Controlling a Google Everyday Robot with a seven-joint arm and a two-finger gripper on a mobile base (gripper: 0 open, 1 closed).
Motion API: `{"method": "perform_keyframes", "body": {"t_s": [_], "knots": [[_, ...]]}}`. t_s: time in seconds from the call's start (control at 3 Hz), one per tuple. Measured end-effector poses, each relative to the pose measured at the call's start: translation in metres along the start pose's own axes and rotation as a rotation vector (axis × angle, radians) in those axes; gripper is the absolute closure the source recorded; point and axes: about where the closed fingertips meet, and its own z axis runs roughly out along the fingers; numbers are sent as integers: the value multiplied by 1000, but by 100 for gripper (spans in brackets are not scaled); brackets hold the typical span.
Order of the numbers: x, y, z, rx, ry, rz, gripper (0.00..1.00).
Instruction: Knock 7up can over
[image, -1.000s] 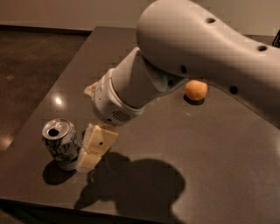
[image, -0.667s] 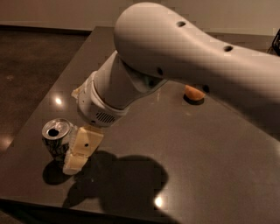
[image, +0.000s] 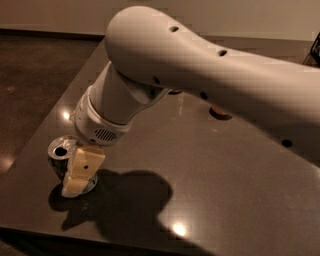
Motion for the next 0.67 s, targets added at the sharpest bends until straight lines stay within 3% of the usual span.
{"method": "perform_keyframes", "body": {"t_s": [0.67], "knots": [[8, 8, -3, -90, 18, 32, 51]]}}
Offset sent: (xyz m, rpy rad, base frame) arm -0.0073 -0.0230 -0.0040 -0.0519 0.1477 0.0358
